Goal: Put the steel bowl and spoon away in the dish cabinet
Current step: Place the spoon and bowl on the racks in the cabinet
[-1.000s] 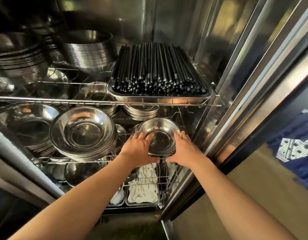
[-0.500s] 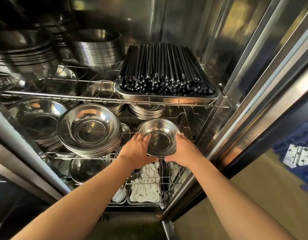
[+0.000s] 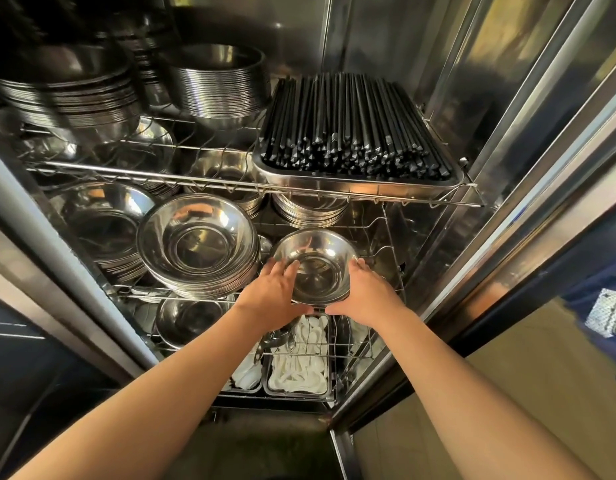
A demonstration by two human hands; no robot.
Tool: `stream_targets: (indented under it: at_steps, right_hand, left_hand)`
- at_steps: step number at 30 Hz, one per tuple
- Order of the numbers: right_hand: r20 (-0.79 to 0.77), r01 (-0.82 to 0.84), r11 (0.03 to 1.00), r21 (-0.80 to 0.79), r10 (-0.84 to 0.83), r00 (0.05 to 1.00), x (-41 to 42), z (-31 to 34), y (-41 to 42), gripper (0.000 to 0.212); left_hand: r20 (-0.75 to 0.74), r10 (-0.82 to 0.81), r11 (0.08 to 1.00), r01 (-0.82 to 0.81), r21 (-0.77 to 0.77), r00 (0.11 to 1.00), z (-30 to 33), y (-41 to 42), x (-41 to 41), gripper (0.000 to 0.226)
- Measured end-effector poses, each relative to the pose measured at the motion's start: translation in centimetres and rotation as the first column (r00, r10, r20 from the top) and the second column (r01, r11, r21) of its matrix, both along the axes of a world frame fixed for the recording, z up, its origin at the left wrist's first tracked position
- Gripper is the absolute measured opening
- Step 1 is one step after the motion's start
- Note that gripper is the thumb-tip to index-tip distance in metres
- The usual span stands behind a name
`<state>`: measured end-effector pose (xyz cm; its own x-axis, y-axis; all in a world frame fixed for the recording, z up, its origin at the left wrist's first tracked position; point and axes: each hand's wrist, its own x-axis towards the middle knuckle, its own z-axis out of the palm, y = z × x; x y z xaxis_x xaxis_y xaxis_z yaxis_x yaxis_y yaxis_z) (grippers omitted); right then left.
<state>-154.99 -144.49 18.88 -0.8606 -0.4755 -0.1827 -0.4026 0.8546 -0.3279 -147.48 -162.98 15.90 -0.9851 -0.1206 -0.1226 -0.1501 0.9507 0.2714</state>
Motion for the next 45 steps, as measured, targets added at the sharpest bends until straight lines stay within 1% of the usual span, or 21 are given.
stream_targets:
  at_steps: [9,14,16,20,24,27,31,37,41,43,45]
  right_hand:
    - [-0.034,-0.023,1.0,0.003,0.023,0.999,0.7,-0.5,-1.3,0.119]
    - [-0.053,-0.093,0.993,0.072,0.097,0.994,0.0,0.0,-1.4,0.135]
    - [-0.028,-0.109,0.99,0.093,0.112,0.993,-0.7,0.3,-1.6,0.14]
    - [0.043,-0.079,0.994,0.071,0.076,0.996,-1.3,0.1,-1.7,0.148]
    - [0.041,-0.023,0.999,0.034,0.022,0.999,-0.8,-0.6,-1.9,0.156]
    - [0.029,0.006,1.0,0.021,-0.006,1.0,-0.4,-0.9,-2.1,0.157]
    - [0.029,0.028,0.999,0.017,-0.029,0.999,-0.2,-1.2,-2.3,0.155]
    - [0.034,0.02,1.0,0.023,-0.021,0.999,-0.1,-1.4,-2.3,0.151]
    - [0.031,0.022,0.999,0.039,-0.023,0.999,-0.1,-1.5,-2.2,0.149]
    - [0.016,0.012,0.999,0.037,-0.012,1.0,0.1,-1.3,-2.2,0.141]
    - [-0.007,-0.004,0.999,0.042,0.004,1.0,0.5,-0.7,-2.2,0.124]
  left_hand:
    - [-0.054,0.057,0.998,-0.055,0.043,0.997,0.1,-0.2,1.4,0.096]
    - [-0.119,0.029,0.999,-0.034,-0.032,0.992,0.0,0.7,1.7,0.098]
    - [-0.127,0.028,0.998,-0.034,-0.044,0.992,-0.2,1.1,1.8,0.098]
    - [-0.112,0.047,0.999,-0.044,0.028,0.993,-0.8,1.3,1.9,0.092]
    - [-0.136,0.062,0.996,-0.052,0.078,0.989,-1.3,0.9,2.0,0.088]
    - [-0.142,0.074,0.994,-0.062,0.091,0.987,-1.5,0.5,2.1,0.086]
    - [-0.134,0.063,0.995,-0.053,0.08,0.989,-1.7,0.3,2.3,0.085]
    - [-0.132,0.07,0.993,-0.056,0.104,0.989,-1.5,0.0,2.4,0.084]
    - [-0.114,0.036,0.994,-0.024,0.107,0.993,-1.2,-0.4,2.5,0.08]
    - [-0.102,0.025,0.993,-0.013,0.115,0.995,-0.9,-0.9,2.8,0.078]
    - [-0.089,0.007,0.995,0.002,0.102,0.996,-0.5,-1.5,3.2,0.075]
